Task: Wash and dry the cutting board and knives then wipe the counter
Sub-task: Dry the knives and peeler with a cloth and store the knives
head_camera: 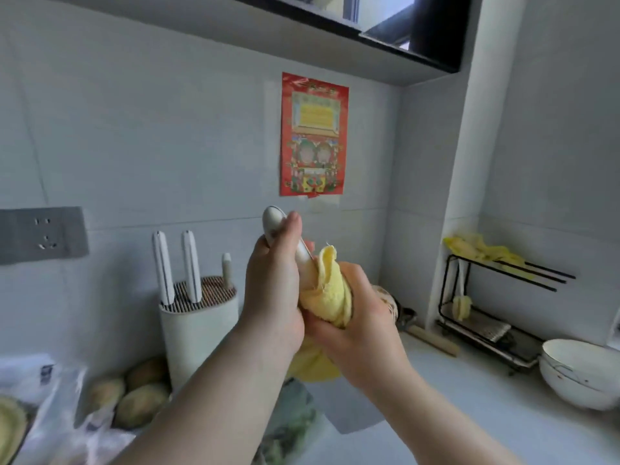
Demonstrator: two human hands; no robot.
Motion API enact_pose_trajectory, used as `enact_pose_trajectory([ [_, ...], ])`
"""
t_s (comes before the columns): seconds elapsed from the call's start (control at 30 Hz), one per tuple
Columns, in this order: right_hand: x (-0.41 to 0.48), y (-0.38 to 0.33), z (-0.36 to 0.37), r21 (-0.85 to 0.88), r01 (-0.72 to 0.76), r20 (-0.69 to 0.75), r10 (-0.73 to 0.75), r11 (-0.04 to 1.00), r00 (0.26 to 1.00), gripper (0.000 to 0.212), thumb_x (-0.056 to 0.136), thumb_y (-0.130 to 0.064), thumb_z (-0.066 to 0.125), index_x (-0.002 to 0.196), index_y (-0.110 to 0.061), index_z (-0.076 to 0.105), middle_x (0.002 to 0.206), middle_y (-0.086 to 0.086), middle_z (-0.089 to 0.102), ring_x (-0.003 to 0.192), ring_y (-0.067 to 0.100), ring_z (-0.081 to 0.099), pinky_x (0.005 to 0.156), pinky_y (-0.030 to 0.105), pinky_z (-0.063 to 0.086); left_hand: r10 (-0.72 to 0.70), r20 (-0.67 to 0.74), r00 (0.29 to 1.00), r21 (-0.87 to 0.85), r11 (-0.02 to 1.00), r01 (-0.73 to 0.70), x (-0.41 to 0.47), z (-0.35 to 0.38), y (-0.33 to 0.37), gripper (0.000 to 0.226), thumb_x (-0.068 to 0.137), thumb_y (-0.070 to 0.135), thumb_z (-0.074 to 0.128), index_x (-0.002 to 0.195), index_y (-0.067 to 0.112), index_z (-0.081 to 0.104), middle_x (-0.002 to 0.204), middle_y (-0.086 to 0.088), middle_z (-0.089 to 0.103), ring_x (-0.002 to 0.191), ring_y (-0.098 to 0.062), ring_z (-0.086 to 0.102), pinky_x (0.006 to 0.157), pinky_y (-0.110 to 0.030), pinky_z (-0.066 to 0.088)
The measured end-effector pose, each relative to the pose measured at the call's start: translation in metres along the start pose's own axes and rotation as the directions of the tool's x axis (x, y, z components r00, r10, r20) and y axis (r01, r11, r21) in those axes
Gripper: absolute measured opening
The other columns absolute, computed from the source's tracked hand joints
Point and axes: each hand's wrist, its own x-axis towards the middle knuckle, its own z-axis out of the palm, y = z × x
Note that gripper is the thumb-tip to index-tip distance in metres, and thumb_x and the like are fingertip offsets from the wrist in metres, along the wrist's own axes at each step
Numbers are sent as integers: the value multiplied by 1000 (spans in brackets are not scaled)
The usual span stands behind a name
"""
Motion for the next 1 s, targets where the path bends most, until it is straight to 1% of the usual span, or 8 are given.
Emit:
enact_pose_trajectory([
  [0.1,15,-3,12,46,56,49,-58,997,997,33,63,-33,64,85,-48,44,85,-30,58,85,-8,52,66,10,41,23,-13,1000,-35,999,-23,16,-11,13,43,83,38,61,45,20,59,40,9,52,45,-7,54,68,-29,46],
  [0.17,24,-2,14,74,91,90,-97,993,991,37,69,-25,71,87,-46,46,82,-23,61,83,-3,56,64,14,44,43,-44,998,-56,997,-45,22,-13,21,56,83,42,60,31,20,57,37,9,50,37,-4,51,62,-26,47],
  [0.27,32,-4,16,121,125,150,-143,985,978,38,74,-19,72,90,-44,48,85,-15,63,81,4,58,69,26,50,79,-56,995,-74,994,-83,27,-14,32,47,81,47,60,44,19,52,45,5,48,41,-9,48,57,-25,43],
  [0.43,42,-4,8,248,135,180,-183,959,966,29,65,-31,65,87,-43,50,92,-23,61,79,-5,58,65,11,48,281,-39,959,-2,960,-281,30,-5,56,47,86,48,51,49,21,41,45,6,41,41,-11,37,47,-21,33],
  [0.57,56,11,-1,369,33,88,-70,929,994,36,63,-33,81,85,-36,52,78,-14,65,73,-5,60,64,11,50,414,-39,909,45,910,-412,39,-1,89,46,88,49,45,54,20,35,43,7,37,36,-10,33,41,-16,28],
  [0.73,71,38,-3,412,-144,117,104,900,988,35,64,-56,68,82,-30,54,80,-7,61,74,5,57,66,20,48,481,-39,876,107,874,-475,55,-1,126,47,88,51,45,55,19,36,44,6,36,35,-9,32,42,-15,28],
  [0.83,75,57,2,487,-253,124,221,836,967,21,82,-41,56,76,-21,54,77,-1,57,70,10,53,63,20,45,544,-46,837,156,832,-532,68,1,139,45,88,50,46,57,19,36,44,6,35,36,-10,32,42,-16,28],
  [1.0,75,93,17,415,-338,204,275,845,939,9,87,-18,59,78,-16,56,75,3,58,71,17,54,56,16,46,599,-58,799,205,790,-578,102,-8,136,42,90,38,48,56,18,33,40,5,34,36,-12,29,43,-17,24],
])
